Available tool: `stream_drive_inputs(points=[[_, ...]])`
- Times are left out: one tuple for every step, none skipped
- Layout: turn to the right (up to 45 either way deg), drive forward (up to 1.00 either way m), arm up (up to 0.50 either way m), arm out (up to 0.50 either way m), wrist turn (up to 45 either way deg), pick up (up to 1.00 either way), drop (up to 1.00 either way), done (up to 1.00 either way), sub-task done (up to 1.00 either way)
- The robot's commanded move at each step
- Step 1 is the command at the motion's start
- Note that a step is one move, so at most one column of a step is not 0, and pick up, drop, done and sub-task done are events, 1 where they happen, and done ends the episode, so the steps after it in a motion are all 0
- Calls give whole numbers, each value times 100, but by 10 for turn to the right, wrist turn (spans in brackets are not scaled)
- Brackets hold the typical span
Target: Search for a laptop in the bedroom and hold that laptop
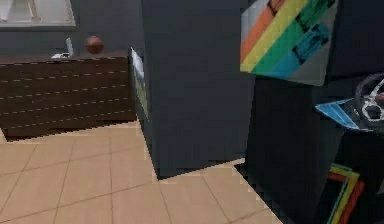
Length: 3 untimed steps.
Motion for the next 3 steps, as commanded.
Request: stream_drive_inputs(points=[[-360,0,0,0,0,0,0,0,0],[0,100,0,0,0,0,0,0,0],[-30,0,0,0,0,0,0,0,0]])
